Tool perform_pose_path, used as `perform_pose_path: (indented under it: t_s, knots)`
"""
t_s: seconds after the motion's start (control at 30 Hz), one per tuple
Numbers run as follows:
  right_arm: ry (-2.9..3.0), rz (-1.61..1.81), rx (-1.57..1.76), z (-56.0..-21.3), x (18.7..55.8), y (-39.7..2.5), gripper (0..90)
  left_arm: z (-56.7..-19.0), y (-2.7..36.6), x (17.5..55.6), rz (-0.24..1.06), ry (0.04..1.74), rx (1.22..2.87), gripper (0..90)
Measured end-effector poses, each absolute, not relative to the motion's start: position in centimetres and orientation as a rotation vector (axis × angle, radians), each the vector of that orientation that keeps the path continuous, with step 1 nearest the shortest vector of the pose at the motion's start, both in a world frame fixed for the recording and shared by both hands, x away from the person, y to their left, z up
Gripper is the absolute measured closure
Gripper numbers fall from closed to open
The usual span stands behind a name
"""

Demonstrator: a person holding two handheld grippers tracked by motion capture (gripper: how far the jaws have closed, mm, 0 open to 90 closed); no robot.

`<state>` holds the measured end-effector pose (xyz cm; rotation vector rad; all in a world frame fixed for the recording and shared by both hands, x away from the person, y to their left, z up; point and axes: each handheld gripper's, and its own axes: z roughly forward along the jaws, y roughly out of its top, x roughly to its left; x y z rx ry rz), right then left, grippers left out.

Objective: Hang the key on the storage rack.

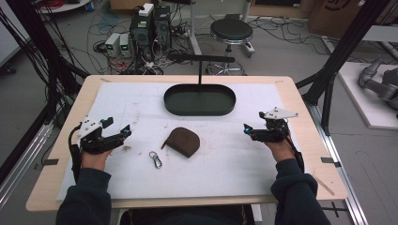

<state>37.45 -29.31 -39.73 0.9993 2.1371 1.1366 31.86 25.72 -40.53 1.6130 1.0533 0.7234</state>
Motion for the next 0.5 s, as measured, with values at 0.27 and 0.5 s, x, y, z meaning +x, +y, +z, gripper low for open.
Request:
perform_pose_path:
  t_s: [0.27, 0.5]
  knots:
    - [2.135, 1.141, 1.034, -40.0, 37.4, -29.6, 18.8, -40.4, 25.8, 32.0, 0.711, 1.085, 1.612, 27.1]
    - [2.140, 1.173, 1.069, -40.6, 37.5, -30.6, 18.8, -40.3, 25.1, 32.3, 0.674, 1.094, 1.638, 34.7]
